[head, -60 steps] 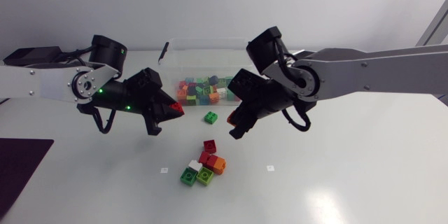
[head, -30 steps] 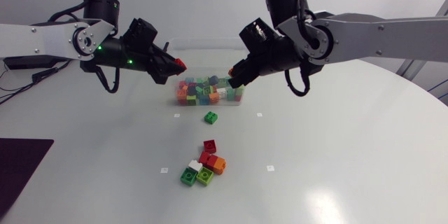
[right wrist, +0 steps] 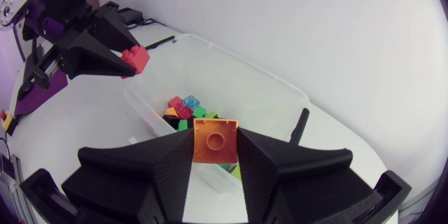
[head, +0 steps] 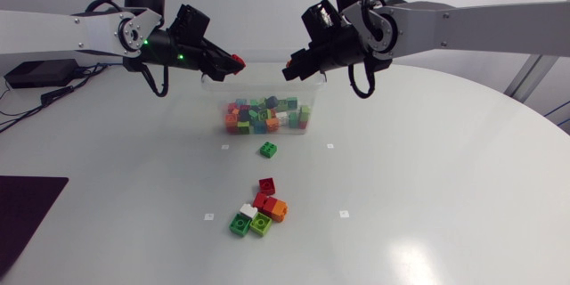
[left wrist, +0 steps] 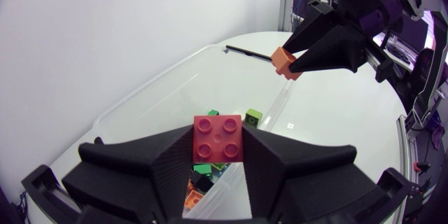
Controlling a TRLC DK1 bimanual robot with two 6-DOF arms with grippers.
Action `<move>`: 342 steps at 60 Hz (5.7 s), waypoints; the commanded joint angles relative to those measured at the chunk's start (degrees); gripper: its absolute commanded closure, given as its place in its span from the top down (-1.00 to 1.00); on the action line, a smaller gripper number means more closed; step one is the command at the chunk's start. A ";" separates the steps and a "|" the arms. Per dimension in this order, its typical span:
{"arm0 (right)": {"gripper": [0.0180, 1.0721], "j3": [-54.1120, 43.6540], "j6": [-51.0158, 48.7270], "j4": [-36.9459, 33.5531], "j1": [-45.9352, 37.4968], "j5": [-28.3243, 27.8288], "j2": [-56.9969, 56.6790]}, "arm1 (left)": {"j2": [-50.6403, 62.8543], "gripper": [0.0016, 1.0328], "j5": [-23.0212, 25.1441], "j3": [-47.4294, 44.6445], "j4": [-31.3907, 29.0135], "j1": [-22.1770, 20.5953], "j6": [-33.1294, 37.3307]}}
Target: Place the duplo bricks in the container
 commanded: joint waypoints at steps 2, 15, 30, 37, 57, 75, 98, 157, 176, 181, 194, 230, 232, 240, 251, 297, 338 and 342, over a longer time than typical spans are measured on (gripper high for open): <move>-0.53 2.40 2.02 1.36 -0.47 0.57 3.03 | 2.49 -0.37 0.63 3.04 0.37 0.27 -1.71; -0.53 7.15 2.19 1.80 -1.00 1.18 7.60 | 5.30 -0.37 0.63 6.73 0.28 0.71 -2.85; -0.53 12.69 2.28 1.36 -1.35 1.97 13.05 | 9.08 -0.24 -0.25 10.68 0.28 0.79 -4.08; -0.49 14.88 2.02 1.10 -1.35 2.85 14.28 | 9.52 0.35 -0.51 11.12 0.28 0.79 -4.44; 0.74 16.03 0.96 -0.40 -1.35 4.26 13.40 | 0.82 0.84 -0.51 3.04 1.07 1.06 -3.73; 0.74 9.70 -0.88 -0.05 -0.29 3.91 6.11 | -15.61 0.84 -0.60 -12.61 3.45 1.76 -2.15; 0.75 -6.30 -11.61 -2.86 3.05 -2.16 -6.11 | -28.09 0.84 -1.48 -29.13 -5.96 1.85 5.85; 0.90 -11.13 -36.57 -21.67 11.49 -3.91 0.39 | -22.12 0.83 -16.60 -41.26 -16.42 -15.73 -1.10; 0.89 -11.22 -41.58 -23.95 11.75 -3.91 2.24 | -19.13 0.83 -19.85 -43.46 -15.71 -21.53 -7.07; 0.84 -10.69 -42.19 -24.13 12.10 -3.91 3.29 | -18.08 0.83 -20.02 -43.72 -14.92 -21.71 -8.04; 0.78 -8.06 -42.02 -25.45 12.98 -4.00 6.19 | -16.32 0.83 -21.17 -44.42 -12.73 -22.67 -9.97; 0.72 -4.01 -42.37 -25.45 14.12 -6.73 12.87 | -12.27 0.68 -22.66 -43.54 -9.91 -21.71 -11.12; 0.72 -3.57 -42.63 -25.53 14.30 -6.73 13.31 | -12.19 0.66 -22.66 -43.54 -9.74 -21.53 -11.20; 0.70 -1.90 -42.90 -25.62 14.39 -7.08 14.90 | -11.40 0.66 -22.66 -43.28 -9.30 -21.18 -11.47; 0.39 -1.20 -43.25 -25.80 14.39 -8.22 15.95 | -10.60 0.66 -22.66 -43.11 -8.86 -20.83 -11.82; -0.66 0.56 -42.28 -29.84 12.54 -11.38 15.60 | -9.90 -0.27 -22.57 -43.28 -9.30 -20.65 -11.91; -0.67 1.52 -35.86 -28.43 6.12 -13.76 3.56 | -27.48 -0.29 -20.11 -31.33 -23.18 -11.25 -3.47; -0.67 2.40 -34.11 -27.12 5.25 -14.37 3.29 | -26.78 -0.29 -18.44 -27.64 -23.80 -9.40 -2.85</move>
